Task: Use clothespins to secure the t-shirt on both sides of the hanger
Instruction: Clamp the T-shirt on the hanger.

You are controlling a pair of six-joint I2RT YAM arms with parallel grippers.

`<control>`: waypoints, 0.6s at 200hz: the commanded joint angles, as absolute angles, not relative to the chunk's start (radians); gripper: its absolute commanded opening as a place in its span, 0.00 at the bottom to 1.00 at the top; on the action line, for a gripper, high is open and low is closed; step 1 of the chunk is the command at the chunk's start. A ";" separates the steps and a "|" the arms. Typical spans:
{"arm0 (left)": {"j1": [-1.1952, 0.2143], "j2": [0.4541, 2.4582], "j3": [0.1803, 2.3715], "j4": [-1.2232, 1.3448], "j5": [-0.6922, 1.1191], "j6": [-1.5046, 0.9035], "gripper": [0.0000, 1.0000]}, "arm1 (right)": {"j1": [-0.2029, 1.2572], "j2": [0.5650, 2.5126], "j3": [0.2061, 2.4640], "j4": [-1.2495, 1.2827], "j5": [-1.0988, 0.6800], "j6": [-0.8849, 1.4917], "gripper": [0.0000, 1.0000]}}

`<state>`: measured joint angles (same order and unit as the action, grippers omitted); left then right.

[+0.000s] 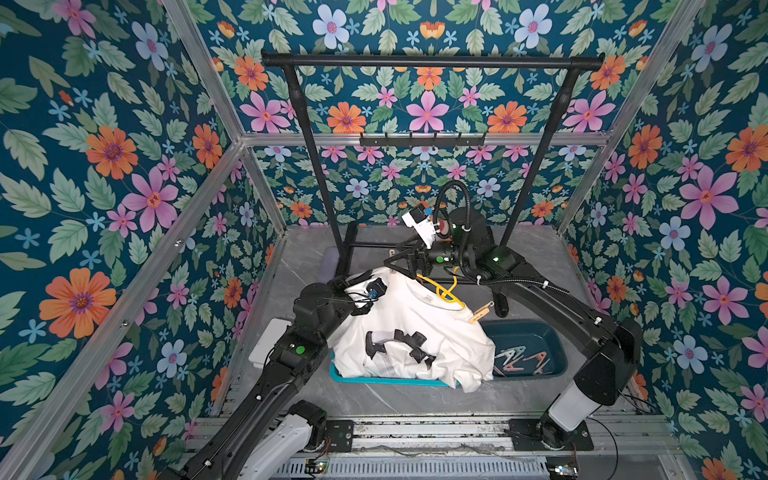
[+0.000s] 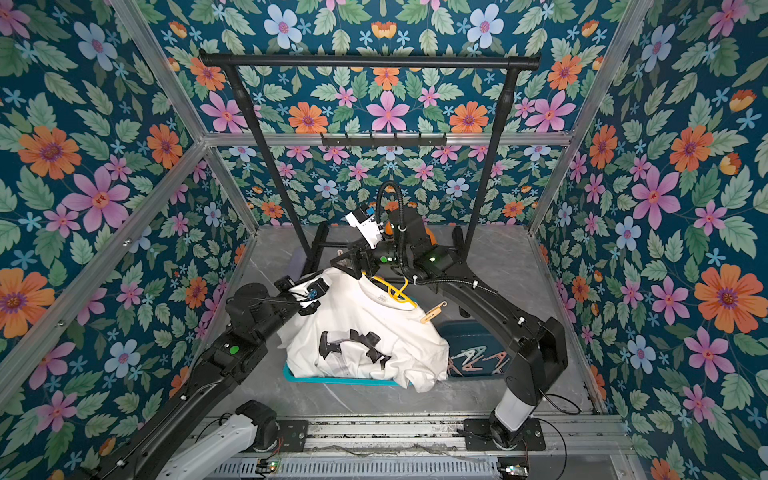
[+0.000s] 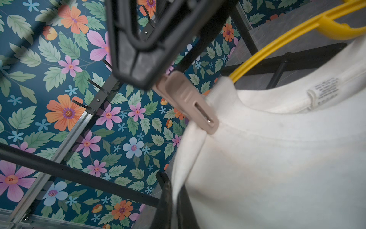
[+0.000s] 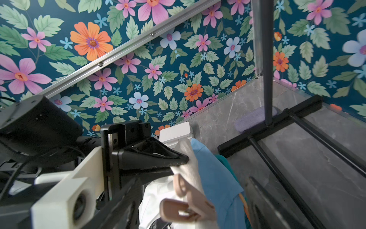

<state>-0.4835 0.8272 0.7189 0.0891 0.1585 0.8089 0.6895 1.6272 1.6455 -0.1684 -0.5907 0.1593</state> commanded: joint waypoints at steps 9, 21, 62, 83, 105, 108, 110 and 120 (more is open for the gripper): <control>-0.482 0.839 0.745 0.148 0.097 0.742 0.00 | 0.691 1.541 1.697 -0.177 -0.318 0.317 1.00; -0.483 0.848 0.765 0.149 0.060 0.695 0.00 | 0.691 1.486 1.698 -0.193 -0.222 0.393 1.00; -0.482 0.852 0.827 0.137 -0.037 0.542 0.00 | 0.692 1.275 1.548 -0.195 -0.094 0.763 1.00; -0.482 0.843 0.847 0.132 -0.072 0.483 0.00 | 0.729 1.226 1.454 -0.210 -0.025 0.959 0.99; -0.483 0.840 0.865 0.135 -0.106 0.422 0.00 | 0.831 1.235 1.386 -0.113 0.096 1.057 0.99; -0.483 0.841 0.868 0.133 -0.108 0.414 0.00 | 0.841 1.243 1.386 -0.105 0.100 1.071 1.00; -0.483 0.841 0.870 0.132 -0.109 0.409 0.00 | 0.845 1.250 1.387 -0.101 0.102 1.085 1.00; -0.483 0.845 0.879 0.129 -0.122 0.376 0.00 | 0.862 1.288 1.405 -0.110 0.105 1.186 0.96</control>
